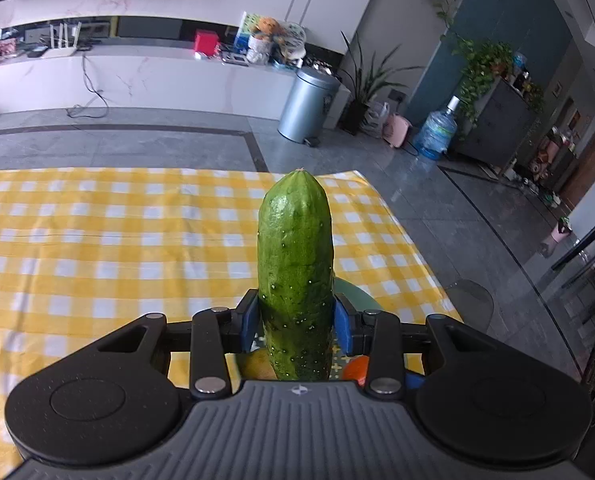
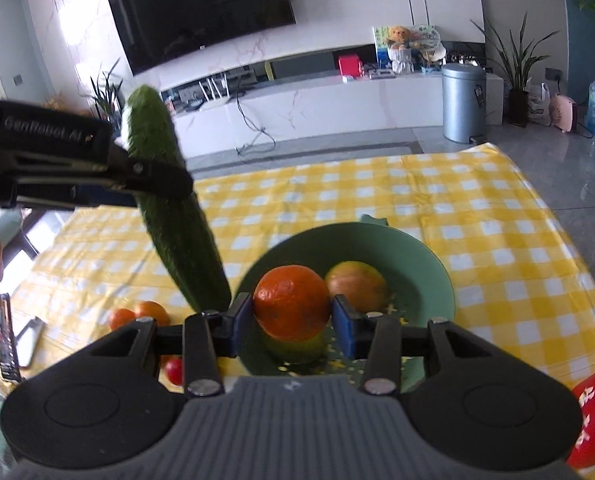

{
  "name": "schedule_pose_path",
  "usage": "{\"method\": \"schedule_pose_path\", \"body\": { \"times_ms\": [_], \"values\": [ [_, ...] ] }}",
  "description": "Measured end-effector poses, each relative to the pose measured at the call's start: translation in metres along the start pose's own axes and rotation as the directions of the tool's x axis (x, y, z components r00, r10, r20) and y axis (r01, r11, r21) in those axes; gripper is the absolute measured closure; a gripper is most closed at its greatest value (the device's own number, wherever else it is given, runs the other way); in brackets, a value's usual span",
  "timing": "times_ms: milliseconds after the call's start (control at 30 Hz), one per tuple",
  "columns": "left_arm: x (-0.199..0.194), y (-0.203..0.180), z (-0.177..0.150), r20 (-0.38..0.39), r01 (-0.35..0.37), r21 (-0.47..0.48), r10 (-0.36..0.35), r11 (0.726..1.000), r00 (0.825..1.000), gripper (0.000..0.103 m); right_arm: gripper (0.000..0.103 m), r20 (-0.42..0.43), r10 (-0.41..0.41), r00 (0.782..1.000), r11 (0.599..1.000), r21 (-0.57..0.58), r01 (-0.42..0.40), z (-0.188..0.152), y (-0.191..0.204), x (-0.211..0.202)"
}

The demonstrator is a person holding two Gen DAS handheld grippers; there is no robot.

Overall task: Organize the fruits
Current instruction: 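Lift the cucumber with the left tool while the right tool drops the tangerine into the colander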

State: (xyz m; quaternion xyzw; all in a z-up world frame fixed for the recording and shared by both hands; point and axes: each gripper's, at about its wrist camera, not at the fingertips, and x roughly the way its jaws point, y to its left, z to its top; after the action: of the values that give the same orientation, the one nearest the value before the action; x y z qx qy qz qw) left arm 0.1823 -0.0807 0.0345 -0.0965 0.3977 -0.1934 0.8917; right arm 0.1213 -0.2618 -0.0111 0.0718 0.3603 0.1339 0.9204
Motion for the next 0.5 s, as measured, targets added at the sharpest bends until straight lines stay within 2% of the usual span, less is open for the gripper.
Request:
{"method": "schedule_pose_path", "body": {
  "times_ms": [233, 367, 500],
  "values": [
    [0.037, -0.005, 0.0, -0.006, -0.011, 0.037, 0.011, 0.999, 1.0, 0.06, 0.062, -0.095, -0.058, 0.994, 0.995, -0.088, 0.049, 0.005, -0.006, 0.027],
    [0.049, -0.002, 0.005, 0.024, -0.03, 0.019, 0.029, 0.999, 0.999, 0.06, 0.062, -0.117, -0.07, 0.991, 0.993, -0.1, 0.059, 0.006, -0.011, 0.039],
    [0.063, 0.001, 0.008, 0.011, -0.048, 0.0, 0.048, 0.999, 0.999, 0.06, 0.062, -0.145, -0.094, 0.985, 0.99, -0.122, 0.077, 0.008, -0.015, 0.052]
  ]
}}
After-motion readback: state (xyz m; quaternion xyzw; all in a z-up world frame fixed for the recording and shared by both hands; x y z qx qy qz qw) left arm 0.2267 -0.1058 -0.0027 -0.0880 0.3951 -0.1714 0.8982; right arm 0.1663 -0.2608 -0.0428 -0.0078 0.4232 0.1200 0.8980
